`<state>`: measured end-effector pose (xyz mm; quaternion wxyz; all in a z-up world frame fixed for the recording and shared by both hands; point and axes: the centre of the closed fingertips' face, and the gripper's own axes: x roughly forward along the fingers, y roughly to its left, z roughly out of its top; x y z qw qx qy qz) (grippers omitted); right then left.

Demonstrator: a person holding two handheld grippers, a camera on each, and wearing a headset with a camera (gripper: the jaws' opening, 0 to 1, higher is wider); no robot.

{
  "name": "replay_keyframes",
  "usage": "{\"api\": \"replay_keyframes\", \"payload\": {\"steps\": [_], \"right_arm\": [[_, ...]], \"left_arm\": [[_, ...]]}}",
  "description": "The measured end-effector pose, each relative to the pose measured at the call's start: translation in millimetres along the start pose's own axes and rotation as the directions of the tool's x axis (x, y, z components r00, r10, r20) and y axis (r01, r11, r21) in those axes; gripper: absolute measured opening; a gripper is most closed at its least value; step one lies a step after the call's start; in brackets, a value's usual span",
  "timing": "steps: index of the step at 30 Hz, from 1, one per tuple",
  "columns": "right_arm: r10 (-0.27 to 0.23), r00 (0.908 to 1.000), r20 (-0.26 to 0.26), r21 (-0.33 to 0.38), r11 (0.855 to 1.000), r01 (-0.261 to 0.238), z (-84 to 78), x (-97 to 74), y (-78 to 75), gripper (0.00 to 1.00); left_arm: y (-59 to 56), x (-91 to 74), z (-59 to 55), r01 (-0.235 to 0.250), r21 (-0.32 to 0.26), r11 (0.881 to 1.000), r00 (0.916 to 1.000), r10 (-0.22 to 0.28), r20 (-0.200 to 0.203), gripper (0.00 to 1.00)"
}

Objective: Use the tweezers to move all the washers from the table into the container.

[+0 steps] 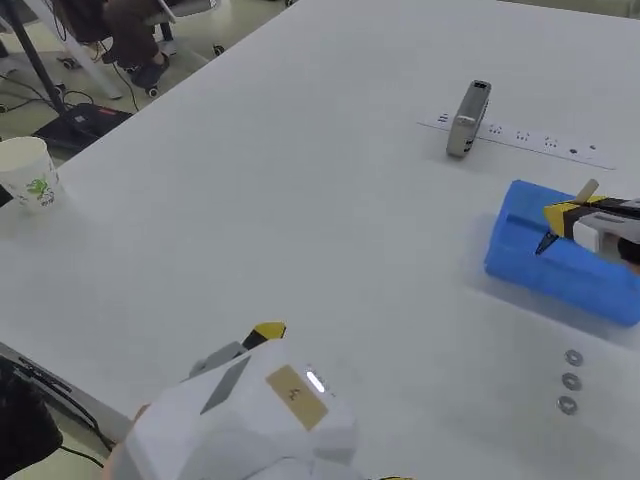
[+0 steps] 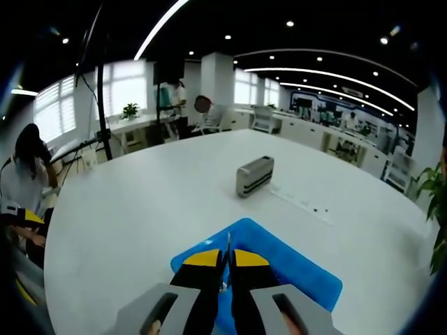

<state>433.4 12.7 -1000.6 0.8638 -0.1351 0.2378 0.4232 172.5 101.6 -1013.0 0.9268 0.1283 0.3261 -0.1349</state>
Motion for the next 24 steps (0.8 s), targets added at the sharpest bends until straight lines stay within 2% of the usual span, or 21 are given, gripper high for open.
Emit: {"api": "replay_keyframes", "payload": {"steps": [12, 24], "right_arm": [[0.007, 0.9997, -0.025, 0.000, 1.000, -0.007, -13.5, 5.1, 4.6, 0.01], [-0.006, 0.9999, -0.008, 0.022, 1.000, 0.006, -14.3, 6.6, -7.0, 0.02]], "left_arm": [[-0.7, 0.4, -0.7, 0.004, 0.001, 1.000, 1.0000, -0.004, -0.005, 0.91], [-0.9, 1.1, -2.9, 0.003, 0.007, 1.000, 0.9998, -0.003, -0.018, 0.91]]}}
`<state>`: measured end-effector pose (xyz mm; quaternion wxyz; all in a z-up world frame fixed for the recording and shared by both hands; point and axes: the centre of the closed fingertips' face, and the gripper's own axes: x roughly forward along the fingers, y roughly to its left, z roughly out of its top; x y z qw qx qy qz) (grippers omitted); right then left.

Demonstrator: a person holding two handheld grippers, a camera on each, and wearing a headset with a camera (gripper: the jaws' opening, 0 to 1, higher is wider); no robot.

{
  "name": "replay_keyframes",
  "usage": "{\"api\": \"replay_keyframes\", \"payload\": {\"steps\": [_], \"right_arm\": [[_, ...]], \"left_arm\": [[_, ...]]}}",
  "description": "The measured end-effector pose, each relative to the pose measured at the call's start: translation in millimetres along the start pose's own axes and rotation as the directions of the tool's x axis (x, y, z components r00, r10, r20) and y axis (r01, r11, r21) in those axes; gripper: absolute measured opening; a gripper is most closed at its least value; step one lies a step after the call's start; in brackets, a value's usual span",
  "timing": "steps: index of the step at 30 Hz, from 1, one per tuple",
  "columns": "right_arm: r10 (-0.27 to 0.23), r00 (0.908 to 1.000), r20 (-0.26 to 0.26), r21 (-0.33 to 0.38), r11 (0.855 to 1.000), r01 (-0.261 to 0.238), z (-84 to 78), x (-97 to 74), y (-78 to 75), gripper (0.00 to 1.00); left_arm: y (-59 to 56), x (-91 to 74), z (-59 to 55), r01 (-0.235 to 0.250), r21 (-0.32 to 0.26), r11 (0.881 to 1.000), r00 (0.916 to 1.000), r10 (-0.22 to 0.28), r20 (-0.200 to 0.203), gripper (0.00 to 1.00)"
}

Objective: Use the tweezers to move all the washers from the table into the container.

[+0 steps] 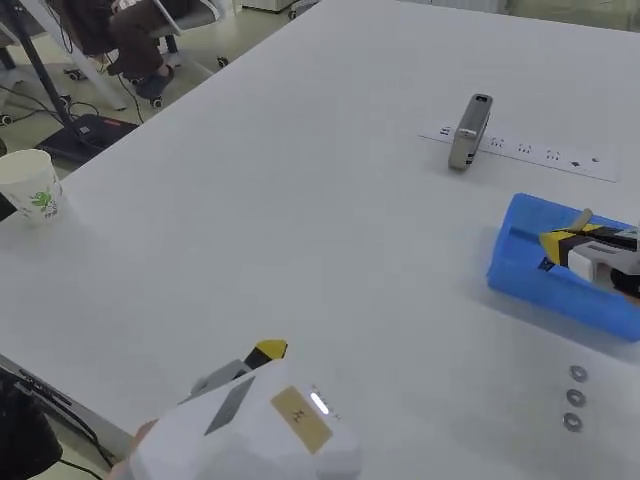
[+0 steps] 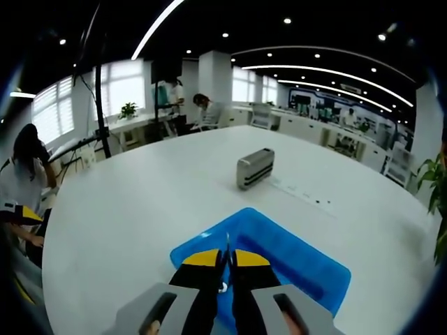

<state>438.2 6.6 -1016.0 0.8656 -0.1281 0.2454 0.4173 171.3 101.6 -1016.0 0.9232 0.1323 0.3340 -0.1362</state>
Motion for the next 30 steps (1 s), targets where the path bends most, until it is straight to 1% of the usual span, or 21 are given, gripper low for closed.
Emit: {"api": "replay_keyframes", "payload": {"steps": [3, 4, 8, 12, 13, 16, 17, 19, 22, 25, 30], "right_arm": [[-0.002, 1.0000, 0.005, 0.000, 1.000, 0.002, 3.6, -4.6, 1.1, 0.02], [-0.005, 0.9999, 0.015, -0.002, 1.000, 0.005, 7.8, -8.7, 2.7, 0.02], [-0.017, 0.9989, 0.044, -0.003, 1.000, 0.018, 19.1, -21.9, 0.5, 0.02], [-0.023, 0.9965, 0.080, 0.015, 1.000, 0.022, 29.7, -39.4, 0.3, 0.02], [-0.025, 0.9959, 0.087, 0.014, 1.000, 0.024, 32.2, -44.7, 0.8, 0.02], [-0.031, 0.9946, 0.099, 0.009, 0.999, 0.031, 36.1, -53.7, 1.7, 0.02], [-0.035, 0.9933, 0.111, 0.004, 0.999, 0.035, 39.3, -61.1, 2.7, 0.02], [-0.038, 0.9918, 0.122, 0.000, 0.999, 0.039, 42.6, -70.3, 5.8, 0.02], [-0.046, 0.9902, 0.132, -0.004, 0.999, 0.047, 45.2, -81.8, 10.2, 0.02], [-0.052, 0.9891, 0.138, -0.007, 0.999, 0.053, 45.2, -90.3, 10.7, 0.02], [-0.058, 0.9889, 0.137, 0.004, 0.998, 0.058, 38.3, -101.0, 15.5, 0.02]], "left_arm": [[-0.2, 0.0, 0.2, 0.001, 0.002, 1.000, 1.0000, -0.001, 0.001, 0.91], [-0.4, 0.0, 0.0, 0.002, 0.003, 1.000, 1.0000, -0.002, 0.000, 0.91], [-0.5, 0.2, -0.3, 0.000, 0.010, 1.000, 1.0000, 0.000, -0.003, 0.91], [-0.9, 0.1, 0.3, 0.002, 0.012, 1.000, 1.0000, -0.002, 0.001, 0.91], [-0.8, 0.0, 0.4, 0.001, 0.013, 1.000, 1.0000, -0.001, 0.002, 0.91], [-0.8, -0.1, 0.2, 0.000, 0.013, 1.000, 1.0000, 0.000, 0.001, 0.91], [-0.3, -0.4, 0.8, -0.003, 0.015, 1.000, 1.0000, 0.003, 0.004, 0.90], [0.2, -0.7, 1.2, -0.006, 0.017, 1.000, 1.0000, 0.006, 0.007, 0.90], [1.0, -1.5, 2.4, -0.012, 0.018, 1.000, 0.9999, 0.012, 0.012, 0.90], [1.0, -2.1, 3.2, -0.012, 0.015, 1.000, 0.9998, 0.012, 0.017, 0.89], [1.1, -2.1, 3.1, -0.016, 0.025, 1.000, 0.9998, 0.016, 0.016, 0.89]]}}
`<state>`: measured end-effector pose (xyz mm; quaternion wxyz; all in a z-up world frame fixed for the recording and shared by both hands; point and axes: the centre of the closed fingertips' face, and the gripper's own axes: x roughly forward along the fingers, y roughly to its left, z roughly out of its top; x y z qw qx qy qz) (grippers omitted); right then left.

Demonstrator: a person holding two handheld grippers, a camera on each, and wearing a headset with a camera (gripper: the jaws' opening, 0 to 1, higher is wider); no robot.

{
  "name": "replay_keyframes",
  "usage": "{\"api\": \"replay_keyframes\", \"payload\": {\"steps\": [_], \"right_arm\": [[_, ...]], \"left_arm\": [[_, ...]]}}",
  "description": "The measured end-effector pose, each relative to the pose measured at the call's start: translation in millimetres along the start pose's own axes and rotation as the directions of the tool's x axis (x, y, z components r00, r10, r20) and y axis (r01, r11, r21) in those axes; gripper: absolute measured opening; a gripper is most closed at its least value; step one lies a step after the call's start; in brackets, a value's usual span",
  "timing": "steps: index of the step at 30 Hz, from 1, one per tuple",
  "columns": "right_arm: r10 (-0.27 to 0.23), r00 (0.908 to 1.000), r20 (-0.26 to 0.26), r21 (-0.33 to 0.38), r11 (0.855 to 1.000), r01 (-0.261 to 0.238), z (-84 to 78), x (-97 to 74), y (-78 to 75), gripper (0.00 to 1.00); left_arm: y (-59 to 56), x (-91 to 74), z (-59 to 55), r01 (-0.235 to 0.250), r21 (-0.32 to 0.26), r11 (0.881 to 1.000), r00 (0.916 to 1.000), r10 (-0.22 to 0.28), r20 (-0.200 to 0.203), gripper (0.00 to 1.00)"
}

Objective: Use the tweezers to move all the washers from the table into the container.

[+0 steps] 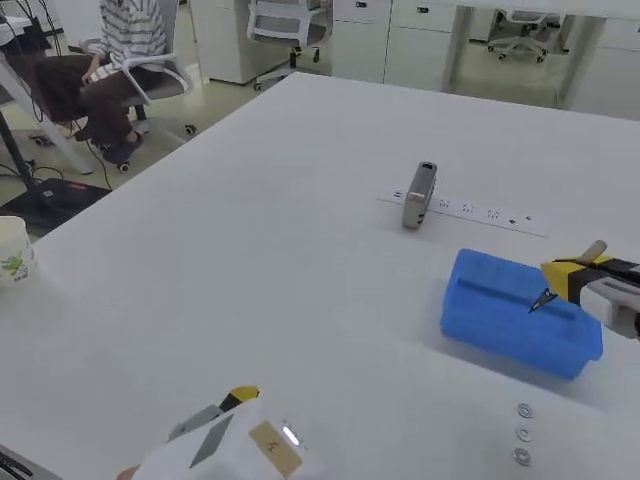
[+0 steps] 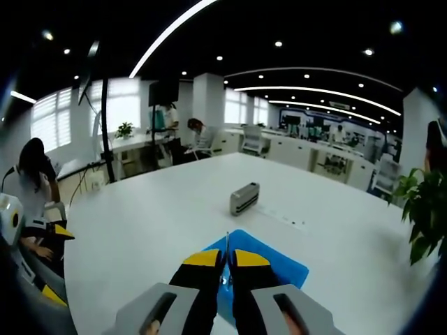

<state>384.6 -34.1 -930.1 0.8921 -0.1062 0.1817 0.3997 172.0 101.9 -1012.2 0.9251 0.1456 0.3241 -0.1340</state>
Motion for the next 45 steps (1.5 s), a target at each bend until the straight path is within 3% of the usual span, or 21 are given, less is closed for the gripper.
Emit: {"api": "replay_keyframes", "payload": {"steps": [11, 27, 45], "right_arm": [[-0.007, 0.9994, -0.034, 0.040, 0.999, 0.008, -29.0, -16.4, 10.8, 0.02], [0.025, 0.9923, -0.121, 0.106, 0.994, -0.012, -76.9, -13.3, 28.3, 0.02], [0.022, 0.9852, -0.170, 0.110, 0.994, -0.003, -94.3, -2.7, 25.2, 0.02]], "left_arm": [[1.8, -1.6, 2.9, -0.010, 0.003, 1.000, 0.9998, 0.010, 0.016, 0.88], [2.0, -2.4, 4.5, -0.012, 0.002, 1.000, 0.9996, 0.012, 0.025, 0.89], [1.5, -1.4, 2.1, -0.010, 0.001, 1.000, 0.9999, 0.010, 0.012, 0.88]]}}
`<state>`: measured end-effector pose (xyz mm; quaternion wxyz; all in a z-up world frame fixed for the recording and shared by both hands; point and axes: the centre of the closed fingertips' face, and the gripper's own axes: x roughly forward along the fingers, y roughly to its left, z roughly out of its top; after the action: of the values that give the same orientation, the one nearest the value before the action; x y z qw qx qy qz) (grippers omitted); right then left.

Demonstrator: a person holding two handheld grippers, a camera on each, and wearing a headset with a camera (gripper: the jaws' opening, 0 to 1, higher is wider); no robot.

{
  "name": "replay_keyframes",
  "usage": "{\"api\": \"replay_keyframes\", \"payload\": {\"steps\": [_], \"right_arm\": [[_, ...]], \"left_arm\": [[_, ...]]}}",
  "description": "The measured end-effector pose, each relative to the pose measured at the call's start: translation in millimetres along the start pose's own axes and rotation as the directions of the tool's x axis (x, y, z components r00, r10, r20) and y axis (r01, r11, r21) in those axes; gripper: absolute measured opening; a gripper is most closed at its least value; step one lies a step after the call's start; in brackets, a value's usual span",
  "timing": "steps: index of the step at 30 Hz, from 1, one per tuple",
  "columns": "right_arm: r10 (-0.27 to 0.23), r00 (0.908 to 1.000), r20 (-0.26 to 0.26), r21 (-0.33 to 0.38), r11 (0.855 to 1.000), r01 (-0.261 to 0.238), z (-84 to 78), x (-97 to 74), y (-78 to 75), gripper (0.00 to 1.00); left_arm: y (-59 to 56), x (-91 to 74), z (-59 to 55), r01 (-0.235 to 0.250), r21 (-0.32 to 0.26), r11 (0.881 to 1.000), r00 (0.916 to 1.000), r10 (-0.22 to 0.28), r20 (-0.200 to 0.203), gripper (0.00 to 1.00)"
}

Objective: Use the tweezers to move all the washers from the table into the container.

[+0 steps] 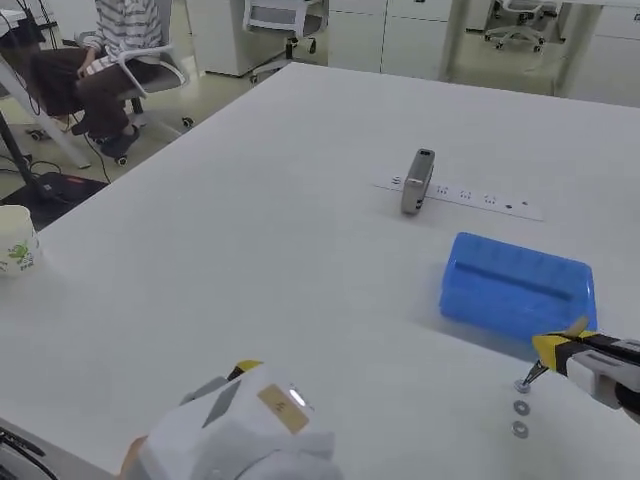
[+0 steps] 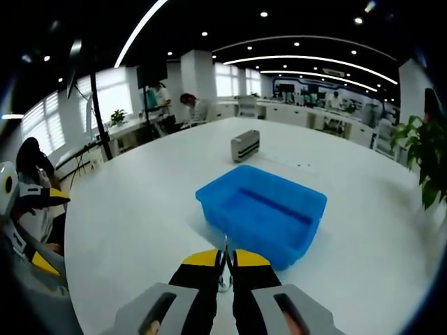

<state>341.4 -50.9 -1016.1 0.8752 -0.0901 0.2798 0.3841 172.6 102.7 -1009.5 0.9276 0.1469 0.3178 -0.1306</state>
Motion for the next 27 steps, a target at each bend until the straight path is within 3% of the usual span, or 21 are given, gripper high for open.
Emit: {"api": "replay_keyframes", "payload": {"steps": [17, 27], "right_arm": [[-0.017, 0.9998, -0.005, -0.051, 0.999, 0.016, 2.6, 3.0, -5.7, 0.02], [-0.015, 0.9999, 0.000, -0.018, 1.000, 0.015, 1.9, 8.6, -14.6, 0.02]], "left_arm": [[2.3, -0.9, 1.3, -0.009, -0.010, 1.000, 0.9999, 0.009, 0.008, 0.87], [1.2, -0.7, 0.5, -0.004, -0.001, 1.000, 1.0000, 0.004, 0.003, 0.87]]}}
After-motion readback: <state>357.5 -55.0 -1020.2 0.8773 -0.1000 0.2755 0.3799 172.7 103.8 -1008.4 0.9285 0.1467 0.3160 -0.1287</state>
